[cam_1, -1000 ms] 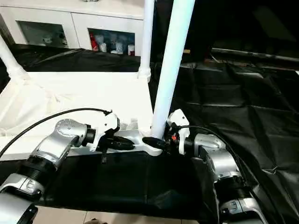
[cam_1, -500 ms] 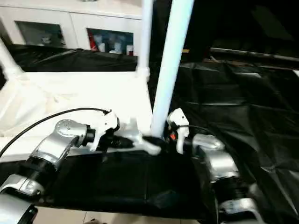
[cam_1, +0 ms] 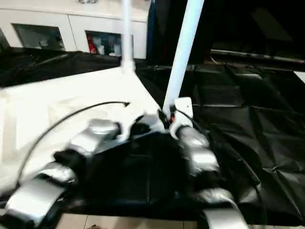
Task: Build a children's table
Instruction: Rotate leg to tighten
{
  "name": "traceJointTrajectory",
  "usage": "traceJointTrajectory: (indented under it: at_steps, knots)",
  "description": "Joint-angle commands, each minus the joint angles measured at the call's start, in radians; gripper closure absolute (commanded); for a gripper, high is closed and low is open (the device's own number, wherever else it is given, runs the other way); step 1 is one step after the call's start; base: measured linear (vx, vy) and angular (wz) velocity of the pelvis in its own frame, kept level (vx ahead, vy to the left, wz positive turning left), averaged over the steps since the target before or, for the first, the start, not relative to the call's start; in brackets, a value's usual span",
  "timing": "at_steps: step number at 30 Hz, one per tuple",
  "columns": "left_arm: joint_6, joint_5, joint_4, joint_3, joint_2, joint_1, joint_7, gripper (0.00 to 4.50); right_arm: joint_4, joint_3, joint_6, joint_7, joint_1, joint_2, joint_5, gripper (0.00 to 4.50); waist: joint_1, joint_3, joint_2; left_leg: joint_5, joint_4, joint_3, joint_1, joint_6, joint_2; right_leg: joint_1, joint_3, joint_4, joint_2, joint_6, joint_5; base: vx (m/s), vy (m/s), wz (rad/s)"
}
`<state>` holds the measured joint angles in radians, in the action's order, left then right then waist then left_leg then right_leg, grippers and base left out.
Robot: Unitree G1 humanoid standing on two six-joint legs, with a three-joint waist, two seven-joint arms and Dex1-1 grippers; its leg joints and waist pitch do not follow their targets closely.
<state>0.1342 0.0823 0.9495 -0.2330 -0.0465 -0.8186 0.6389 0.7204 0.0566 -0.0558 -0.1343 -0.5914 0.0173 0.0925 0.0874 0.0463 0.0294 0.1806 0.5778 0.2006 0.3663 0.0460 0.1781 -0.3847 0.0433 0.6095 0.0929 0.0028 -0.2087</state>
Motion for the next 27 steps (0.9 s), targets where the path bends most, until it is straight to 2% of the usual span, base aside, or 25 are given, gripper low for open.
traceJointTrajectory:
  at_steps: [1,2,5,6,9,13,14,15,16,17,18,20,22,23,24,27]
  knots:
    - [-0.001,0.010,0.030,0.027,-0.006,-0.001,-0.062,4.50,0.054,-0.020,-0.020,-0.012,0.023,-0.024,-0.009,2.15,-0.001,-0.059,0.003,0.174,-0.070,-0.025,-0.013,-0.015,0.049,0.035,-0.038,-0.069,0.059,-0.210,-0.069,0.000,0.000,0.00]
    - [-0.017,0.012,0.027,0.021,-0.007,0.001,-0.045,4.50,0.053,-0.019,-0.017,-0.032,0.022,-0.027,0.000,2.15,0.001,-0.058,0.004,0.165,-0.069,-0.024,-0.012,-0.034,0.048,0.037,-0.038,-0.068,0.060,-0.215,-0.048,0.000,0.000,0.00]
    - [-0.045,0.006,0.038,0.016,-0.015,0.003,-0.011,4.50,0.032,-0.018,0.009,-0.128,0.030,-0.021,0.026,2.15,0.002,-0.055,0.006,0.187,-0.070,-0.024,-0.013,-0.045,0.049,0.037,-0.038,-0.073,0.062,-0.214,-0.085,0.000,0.000,0.00]
    - [-0.055,0.004,0.042,0.014,-0.018,0.004,0.001,4.50,0.019,-0.022,0.017,-0.164,0.035,-0.013,0.034,1.94,0.001,-0.055,0.006,0.195,-0.071,-0.025,-0.012,-0.045,0.050,0.038,-0.038,-0.074,0.063,-0.211,-0.104,0.000,0.000,0.00]
    - [-0.081,0.002,0.027,0.004,-0.035,0.019,0.053,4.50,-0.014,-0.017,0.017,-0.246,0.048,0.019,0.066,1.72,0.003,-0.055,0.008,0.187,-0.070,-0.024,-0.011,-0.055,0.052,0.039,-0.039,-0.073,0.063,-0.213,-0.097,0.000,0.000,0.00]
    - [-0.082,-0.010,0.006,0.002,-0.058,0.039,0.119,4.50,-0.063,-0.042,-0.018,-0.396,0.069,0.085,0.093,1.41,0.001,-0.055,0.009,0.174,-0.068,-0.025,-0.010,-0.068,0.053,0.039,-0.037,-0.071,0.063,-0.227,-0.086,0.000,0.000,0.00]
    - [-0.100,-0.019,-0.015,-0.004,-0.081,0.056,0.188,4.50,-0.123,-0.078,-0.043,-0.541,0.101,0.149,0.106,1.41,0.001,-0.053,0.008,0.178,-0.068,-0.024,-0.011,-0.068,0.053,0.040,-0.037,-0.073,0.062,-0.229,-0.096,0.000,0.000,0.00]
    - [-0.114,-0.036,-0.040,-0.010,-0.103,0.073,0.268,4.50,-0.173,-0.091,-0.071,-0.643,0.123,0.196,0.126,1.41,0.008,-0.054,0.011,0.168,-0.065,-0.024,-0.010,-0.082,0.054,0.046,-0.037,-0.072,0.061,-0.228,-0.077,0.000,0.000,0.00]
    - [-0.114,-0.036,-0.040,-0.010,-0.103,0.073,0.268,4.50,-0.173,-0.091,-0.071,-0.643,0.123,0.196,0.126,1.41,0.009,-0.054,0.010,0.162,-0.064,-0.024,-0.010,-0.090,0.054,0.045,-0.038,-0.069,0.061,-0.231,-0.062,0.000,0.000,0.00]
    - [-0.115,-0.054,-0.065,-0.011,-0.118,0.086,0.333,4.50,-0.204,-0.086,-0.101,-0.698,0.134,0.221,0.154,1.41,0.005,-0.054,0.011,0.158,-0.064,-0.023,-0.007,-0.099,0.055,0.042,-0.037,-0.067,0.061,-0.237,-0.049,0.000,0.000,0.00]
    - [-0.114,-0.061,-0.078,-0.013,-0.124,0.092,0.357,4.50,-0.210,-0.089,-0.102,-0.712,0.137,0.229,0.156,1.41,0.006,-0.054,0.012,0.162,-0.065,-0.025,-0.006,-0.099,0.055,0.044,-0.036,-0.068,0.065,-0.241,-0.063,0.000,0.000,0.00]
    - [-0.088,-0.095,-0.152,-0.033,-0.166,0.123,0.492,4.50,-0.247,-0.114,-0.095,-0.806,0.158,0.278,0.165,1.41,0.006,-0.054,0.012,0.173,-0.065,-0.023,-0.009,-0.086,0.058,0.040,-0.037,-0.070,0.064,-0.249,-0.107,0.000,0.000,0.00]
    - [-0.087,-0.096,-0.156,-0.034,-0.170,0.125,0.500,4.50,-0.250,-0.114,-0.096,-0.813,0.159,0.280,0.168,1.41,0.006,-0.053,0.008,0.177,-0.067,-0.022,-0.011,-0.082,0.060,0.035,-0.037,-0.070,0.063,-0.255,-0.110,0.000,0.000,0.00]
    - [-0.070,-0.101,-0.176,-0.041,-0.189,0.132,0.535,4.50,-0.261,-0.119,-0.100,-0.844,0.165,0.291,0.176,1.41,0.007,-0.053,0.010,0.181,-0.067,-0.021,-0.013,-0.075,0.060,0.034,-0.036,-0.069,0.062,-0.259,-0.112,0.000,0.000,0.00]
    - [-0.058,-0.102,-0.187,-0.042,-0.198,0.136,0.553,4.50,-0.271,-0.124,-0.107,-0.860,0.169,0.300,0.180,1.41,0.010,-0.053,0.006,0.176,-0.067,-0.021,-0.015,-0.072,0.063,0.032,-0.036,-0.066,0.062,-0.262,-0.105,0.000,0.000,0.00]
    - [-0.022,-0.114,-0.233,-0.047,-0.223,0.155,0.615,4.50,-0.296,-0.140,-0.120,-0.898,0.179,0.312,0.180,1.41,0.015,-0.054,0.007,0.158,-0.066,-0.020,-0.013,-0.074,0.063,0.034,-0.036,-0.061,0.061,-0.270,-0.066,0.000,0.000,0.00]
